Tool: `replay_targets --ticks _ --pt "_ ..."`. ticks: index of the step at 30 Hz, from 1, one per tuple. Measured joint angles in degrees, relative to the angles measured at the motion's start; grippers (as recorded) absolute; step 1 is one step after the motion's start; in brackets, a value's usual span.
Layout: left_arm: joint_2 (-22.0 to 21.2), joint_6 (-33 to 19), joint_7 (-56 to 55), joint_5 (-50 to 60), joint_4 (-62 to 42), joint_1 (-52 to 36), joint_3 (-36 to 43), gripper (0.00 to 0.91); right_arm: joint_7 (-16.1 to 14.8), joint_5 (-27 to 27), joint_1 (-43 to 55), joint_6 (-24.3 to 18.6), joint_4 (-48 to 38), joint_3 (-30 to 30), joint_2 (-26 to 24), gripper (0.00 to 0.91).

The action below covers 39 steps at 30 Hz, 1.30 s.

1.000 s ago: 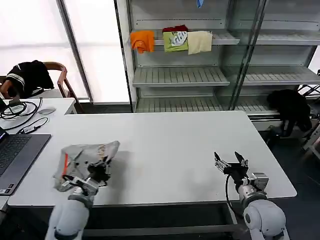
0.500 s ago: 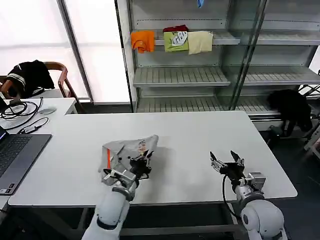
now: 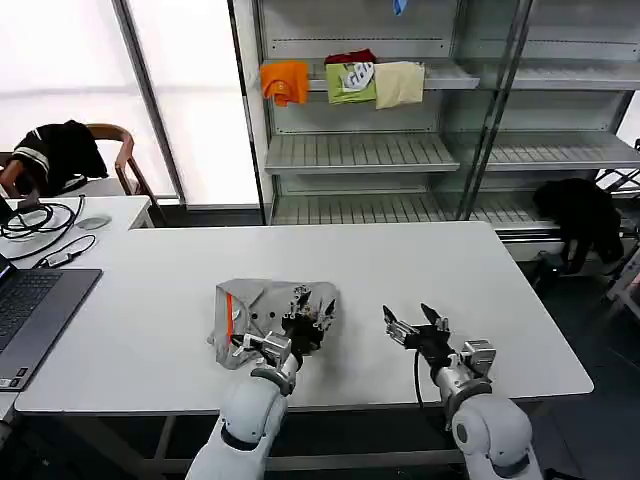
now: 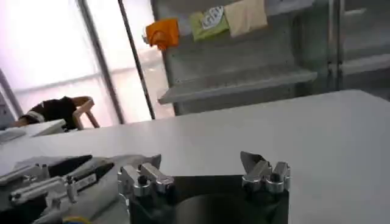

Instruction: Fold and organize the clothes.

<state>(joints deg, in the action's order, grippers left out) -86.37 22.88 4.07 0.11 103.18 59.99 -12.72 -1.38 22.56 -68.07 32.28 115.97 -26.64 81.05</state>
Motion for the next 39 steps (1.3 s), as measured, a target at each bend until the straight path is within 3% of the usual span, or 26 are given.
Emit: replay_targets --ticks 9,11,12,14,21,39 --pt "4.58 0.20 -0.71 -10.26 6.92 1.07 -7.10 0.907 3.00 5.34 3.75 0.55 -5.33 5.98 4.10 0.907" --pt "5.65 0.18 -0.72 -11.89 7.81 1.47 -9.20 0.907 3.65 6.14 4.63 0.62 -6.66 7.19 5.00 0.746" --pt "6.13 0.13 -0.70 -12.68 8.22 1.77 -10.38 0.907 3.91 6.49 4.99 0.65 -7.21 7.70 5.31 0.322" --pt "6.69 0.11 -0.67 -14.03 8.83 2.44 -12.26 0.907 4.52 7.14 5.72 0.68 -8.47 8.66 5.72 0.000" --pt "7.64 0.72 -1.37 -17.26 9.83 3.96 -16.81 0.907 6.79 8.77 7.37 0.87 -12.02 11.50 6.20 0.000" --pt "8.00 1.86 -2.02 -19.27 8.51 4.67 -19.96 0.907 7.76 11.08 6.60 1.04 -11.89 11.69 4.99 0.000"
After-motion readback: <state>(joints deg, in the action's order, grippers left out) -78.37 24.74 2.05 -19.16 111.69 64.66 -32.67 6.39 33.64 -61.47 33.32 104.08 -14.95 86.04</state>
